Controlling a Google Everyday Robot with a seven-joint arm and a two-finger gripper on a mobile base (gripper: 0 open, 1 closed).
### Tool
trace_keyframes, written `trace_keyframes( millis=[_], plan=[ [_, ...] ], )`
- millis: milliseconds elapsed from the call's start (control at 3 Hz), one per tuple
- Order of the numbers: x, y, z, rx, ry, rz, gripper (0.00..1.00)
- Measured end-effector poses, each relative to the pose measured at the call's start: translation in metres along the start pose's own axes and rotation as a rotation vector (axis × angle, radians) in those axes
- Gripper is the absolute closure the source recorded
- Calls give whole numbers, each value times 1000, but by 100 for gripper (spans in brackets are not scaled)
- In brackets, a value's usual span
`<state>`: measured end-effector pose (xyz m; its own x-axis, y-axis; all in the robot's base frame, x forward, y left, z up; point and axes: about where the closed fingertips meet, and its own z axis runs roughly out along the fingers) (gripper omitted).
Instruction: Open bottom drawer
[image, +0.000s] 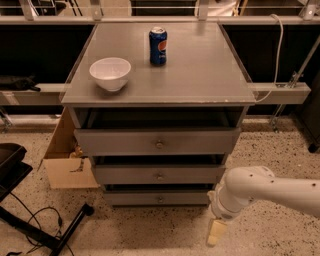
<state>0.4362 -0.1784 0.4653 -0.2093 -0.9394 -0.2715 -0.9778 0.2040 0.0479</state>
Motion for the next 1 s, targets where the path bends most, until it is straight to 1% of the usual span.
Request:
trace_keyframes(
  millis=[333, 667, 1000],
  plan=[
    [-6, -21, 66, 1, 20, -7, 0],
    [-19, -49, 118, 19, 21, -37, 0],
    [-30, -74, 157, 33, 13, -54, 0]
  ],
)
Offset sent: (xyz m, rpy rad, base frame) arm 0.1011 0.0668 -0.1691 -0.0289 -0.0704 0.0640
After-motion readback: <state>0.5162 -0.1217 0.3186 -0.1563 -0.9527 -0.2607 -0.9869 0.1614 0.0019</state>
